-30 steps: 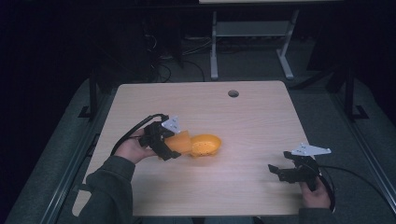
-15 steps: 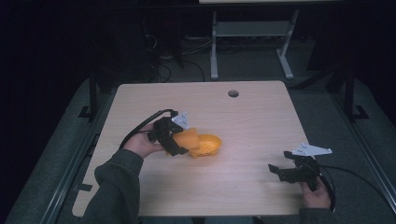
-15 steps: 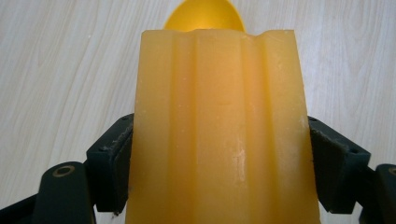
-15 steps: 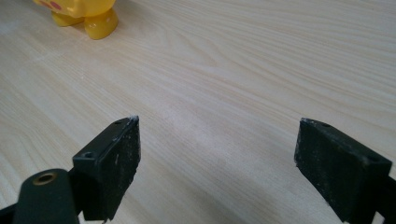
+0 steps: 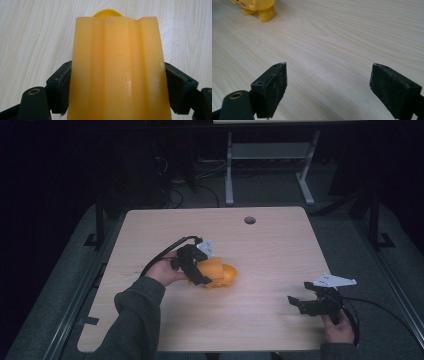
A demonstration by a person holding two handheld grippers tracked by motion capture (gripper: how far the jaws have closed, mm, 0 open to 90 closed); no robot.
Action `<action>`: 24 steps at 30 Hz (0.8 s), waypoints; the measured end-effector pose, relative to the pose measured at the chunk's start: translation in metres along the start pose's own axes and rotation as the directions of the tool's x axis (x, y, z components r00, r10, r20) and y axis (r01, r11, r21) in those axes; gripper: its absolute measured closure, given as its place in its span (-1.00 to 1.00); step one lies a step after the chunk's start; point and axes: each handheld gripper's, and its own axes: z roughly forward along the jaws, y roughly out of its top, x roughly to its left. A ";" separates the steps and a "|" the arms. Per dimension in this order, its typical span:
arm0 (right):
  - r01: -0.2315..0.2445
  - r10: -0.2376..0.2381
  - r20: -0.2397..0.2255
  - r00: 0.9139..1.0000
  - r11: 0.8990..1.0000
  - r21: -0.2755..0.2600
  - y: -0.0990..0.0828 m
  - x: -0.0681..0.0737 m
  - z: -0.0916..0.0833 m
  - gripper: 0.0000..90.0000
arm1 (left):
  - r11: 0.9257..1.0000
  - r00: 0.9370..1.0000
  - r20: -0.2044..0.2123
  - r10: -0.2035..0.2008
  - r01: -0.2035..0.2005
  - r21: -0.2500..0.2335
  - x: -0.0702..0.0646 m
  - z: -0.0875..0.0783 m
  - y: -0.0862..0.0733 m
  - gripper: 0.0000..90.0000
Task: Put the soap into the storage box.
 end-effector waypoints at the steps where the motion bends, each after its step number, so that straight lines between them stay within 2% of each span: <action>1: 0.000 0.000 -0.001 1.000 1.000 -0.001 0.000 0.000 0.000 -0.69 | 1.000 1.000 0.003 0.003 -0.003 -0.001 0.001 0.001 0.002 -0.54; 12: -0.005 0.005 -0.007 1.000 1.000 0.000 0.000 -0.001 -0.001 -0.69 | 1.000 1.000 0.024 0.019 -0.019 -0.014 0.005 0.014 0.012 -0.54; 24: -0.006 0.007 -0.011 1.000 1.000 0.002 -0.001 -0.001 -0.001 -0.69 | 0.999 0.998 0.042 0.037 -0.037 0.004 0.010 0.024 0.021 -0.54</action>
